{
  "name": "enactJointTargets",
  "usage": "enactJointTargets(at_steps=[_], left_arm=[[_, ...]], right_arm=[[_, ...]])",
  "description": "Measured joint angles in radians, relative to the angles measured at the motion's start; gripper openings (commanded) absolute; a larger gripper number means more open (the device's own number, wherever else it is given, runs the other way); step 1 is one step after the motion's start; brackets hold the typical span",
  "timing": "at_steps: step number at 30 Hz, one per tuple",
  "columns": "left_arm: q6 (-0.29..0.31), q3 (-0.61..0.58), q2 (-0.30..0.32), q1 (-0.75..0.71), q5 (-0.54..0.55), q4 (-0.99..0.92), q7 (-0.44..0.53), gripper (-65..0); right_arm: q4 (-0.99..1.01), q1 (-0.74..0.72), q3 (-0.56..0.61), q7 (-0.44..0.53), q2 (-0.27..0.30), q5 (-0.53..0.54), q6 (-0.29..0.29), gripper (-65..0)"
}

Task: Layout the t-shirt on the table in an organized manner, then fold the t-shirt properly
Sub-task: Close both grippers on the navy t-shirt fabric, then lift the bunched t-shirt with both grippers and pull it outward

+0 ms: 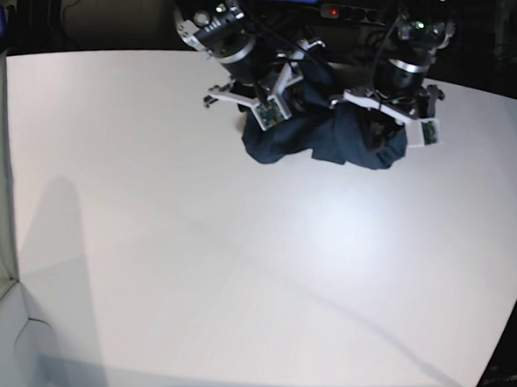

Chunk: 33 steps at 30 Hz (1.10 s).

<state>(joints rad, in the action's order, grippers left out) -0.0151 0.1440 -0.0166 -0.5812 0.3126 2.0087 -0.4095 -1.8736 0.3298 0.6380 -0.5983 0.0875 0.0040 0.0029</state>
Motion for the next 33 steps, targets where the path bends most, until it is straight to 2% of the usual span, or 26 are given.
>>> enactJointTargets(at_steps=[3,8,13,16,18,23,28,33], left_arm=[[0.0,0.048,-0.02,-0.013,0.035,0.0,0.0,-64.2],[0.011,0.161,-0.013,-0.069,0.216,0.0,0.001,-64.2],[0.011,0.216,0.069,-0.105,0.326,0.0,0.011,-64.2],[0.011,0.214,0.1,-0.114,0.333,-0.006,0.0,-64.2],[0.011,0.216,0.1,-0.116,0.332,-0.006,0.002,-64.2],[0.011,0.215,0.1,-0.113,0.334,-0.019,0.002,-64.2],[0.012,0.217,0.1,-0.103,0.336,-0.075,0.01,-64.3],[0.015,0.289,0.103,-0.103,0.336,-0.147,0.01,-64.3]], right_arm=[[0.001,-0.026,0.003,-0.007,0.0,0.0,0.0,-44.7],[0.001,-0.043,0.003,-0.002,-0.005,0.0,0.0,-44.7],[-0.001,-0.039,0.003,-0.004,-0.024,-0.001,0.0,-44.7],[-0.002,-0.039,0.008,-0.004,-0.044,-0.001,0.0,-44.7],[-0.005,-0.038,0.024,-0.004,-0.055,-0.001,0.0,-44.6],[-0.057,-0.035,0.093,-0.004,-0.051,0.008,0.0,-44.6],[-0.079,-0.03,0.104,-0.004,-0.046,0.011,0.0,-44.6],[-0.077,-0.053,0.085,-0.008,-0.047,0.0,0.0,-44.6]])
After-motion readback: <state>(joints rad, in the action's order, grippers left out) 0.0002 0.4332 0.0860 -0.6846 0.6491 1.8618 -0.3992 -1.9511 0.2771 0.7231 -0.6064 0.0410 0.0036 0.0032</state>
